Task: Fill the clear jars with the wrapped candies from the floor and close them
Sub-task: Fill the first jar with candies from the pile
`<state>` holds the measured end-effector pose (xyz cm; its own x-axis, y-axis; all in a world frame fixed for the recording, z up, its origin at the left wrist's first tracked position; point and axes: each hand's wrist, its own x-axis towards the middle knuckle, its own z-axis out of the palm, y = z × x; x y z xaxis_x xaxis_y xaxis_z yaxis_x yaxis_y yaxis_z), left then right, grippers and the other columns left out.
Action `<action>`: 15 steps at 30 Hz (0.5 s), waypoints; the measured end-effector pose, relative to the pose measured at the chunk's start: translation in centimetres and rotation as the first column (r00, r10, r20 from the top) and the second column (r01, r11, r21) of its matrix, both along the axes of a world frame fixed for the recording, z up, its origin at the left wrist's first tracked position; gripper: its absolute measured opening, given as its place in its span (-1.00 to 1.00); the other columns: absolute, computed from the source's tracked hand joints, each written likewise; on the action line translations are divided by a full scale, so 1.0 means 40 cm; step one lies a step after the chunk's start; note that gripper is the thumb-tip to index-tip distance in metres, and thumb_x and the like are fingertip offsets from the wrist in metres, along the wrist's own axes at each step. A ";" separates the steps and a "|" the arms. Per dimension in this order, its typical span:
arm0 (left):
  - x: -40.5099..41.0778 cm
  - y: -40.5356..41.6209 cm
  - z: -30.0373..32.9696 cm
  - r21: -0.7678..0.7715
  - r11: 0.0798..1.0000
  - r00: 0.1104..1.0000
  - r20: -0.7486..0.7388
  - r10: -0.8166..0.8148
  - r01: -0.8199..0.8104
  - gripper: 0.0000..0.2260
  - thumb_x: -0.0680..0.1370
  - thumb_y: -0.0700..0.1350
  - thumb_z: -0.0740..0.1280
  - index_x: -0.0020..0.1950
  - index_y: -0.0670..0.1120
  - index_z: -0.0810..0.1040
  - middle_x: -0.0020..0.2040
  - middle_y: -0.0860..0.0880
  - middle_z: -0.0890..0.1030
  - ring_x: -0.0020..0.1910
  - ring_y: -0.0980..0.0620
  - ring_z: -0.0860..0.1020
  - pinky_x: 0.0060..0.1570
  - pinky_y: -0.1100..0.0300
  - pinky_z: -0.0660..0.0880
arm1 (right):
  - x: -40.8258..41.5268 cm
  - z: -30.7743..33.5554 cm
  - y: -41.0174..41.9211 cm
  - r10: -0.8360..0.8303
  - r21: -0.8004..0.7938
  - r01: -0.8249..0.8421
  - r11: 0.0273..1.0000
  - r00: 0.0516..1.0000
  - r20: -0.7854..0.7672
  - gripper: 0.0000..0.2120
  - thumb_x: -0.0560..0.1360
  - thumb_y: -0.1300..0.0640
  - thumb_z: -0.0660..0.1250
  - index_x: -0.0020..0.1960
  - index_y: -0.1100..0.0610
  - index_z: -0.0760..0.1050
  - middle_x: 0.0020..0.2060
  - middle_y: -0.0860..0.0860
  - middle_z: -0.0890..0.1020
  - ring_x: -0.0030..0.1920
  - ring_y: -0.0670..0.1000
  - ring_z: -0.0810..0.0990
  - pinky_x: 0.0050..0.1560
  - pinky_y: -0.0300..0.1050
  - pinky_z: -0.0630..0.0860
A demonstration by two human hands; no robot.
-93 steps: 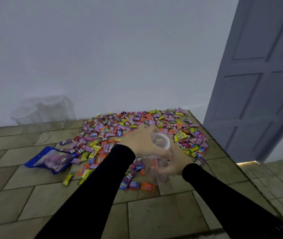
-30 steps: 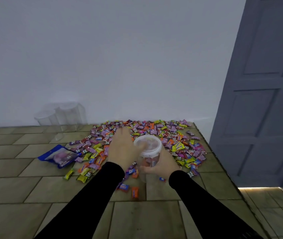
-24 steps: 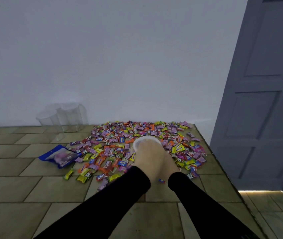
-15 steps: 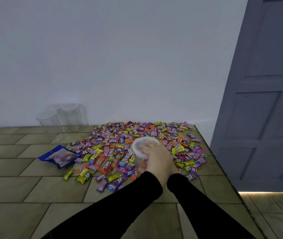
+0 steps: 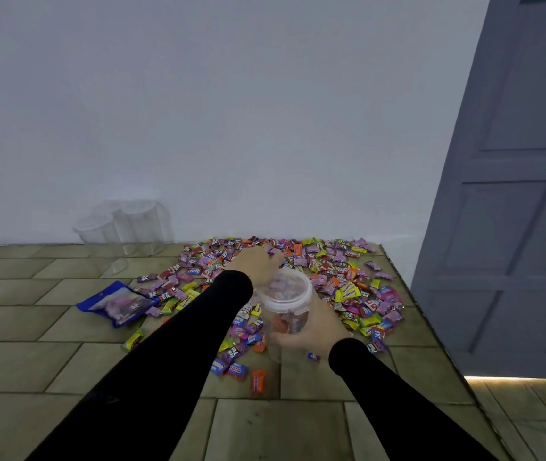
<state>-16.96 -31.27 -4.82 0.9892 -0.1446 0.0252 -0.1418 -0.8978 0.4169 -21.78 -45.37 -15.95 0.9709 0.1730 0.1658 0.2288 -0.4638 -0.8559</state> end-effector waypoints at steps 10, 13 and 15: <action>0.032 -0.010 -0.036 -0.068 0.998 0.990 -0.141 -0.024 0.014 -0.61 0.63 -0.06 0.07 -0.40 -0.11 0.25 -0.44 -0.05 0.31 -0.44 0.01 0.26 -0.41 0.13 0.16 | 0.018 -0.008 -0.004 0.026 -0.020 -0.026 0.999 1.000 0.006 -0.21 0.19 -0.08 0.61 0.33 -0.16 0.33 0.10 -0.30 0.56 0.08 -0.36 0.51 0.00 -0.46 0.44; 0.033 -0.010 -0.052 -0.074 0.997 0.999 -0.041 0.014 -0.017 -0.64 0.61 -0.05 0.11 -0.37 -0.13 0.26 -0.41 -0.05 0.29 -0.43 -0.02 0.24 -0.39 0.12 0.17 | 0.016 -0.007 -0.003 0.027 0.003 -0.027 1.000 1.000 0.011 -0.22 0.19 -0.08 0.60 0.32 -0.17 0.33 0.11 -0.32 0.56 0.10 -0.40 0.48 -0.02 -0.53 0.40; 0.018 -0.004 -0.051 -0.089 0.995 0.996 0.067 0.061 -0.055 -0.66 0.63 0.03 0.12 -0.29 -0.11 0.33 -0.36 -0.03 0.36 -0.38 -0.02 0.32 -0.36 0.14 0.22 | 0.016 -0.008 -0.002 0.037 0.015 -0.038 0.999 0.999 0.008 -0.22 0.18 -0.10 0.60 0.32 -0.15 0.34 0.12 -0.30 0.57 0.11 -0.37 0.50 0.03 -0.48 0.42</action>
<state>-16.23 -31.44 -6.86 0.9912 -0.0815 0.1047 -0.1225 -0.8659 0.4850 -21.13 -45.46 -16.28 0.9624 0.2066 0.1766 0.2528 -0.4417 -0.8608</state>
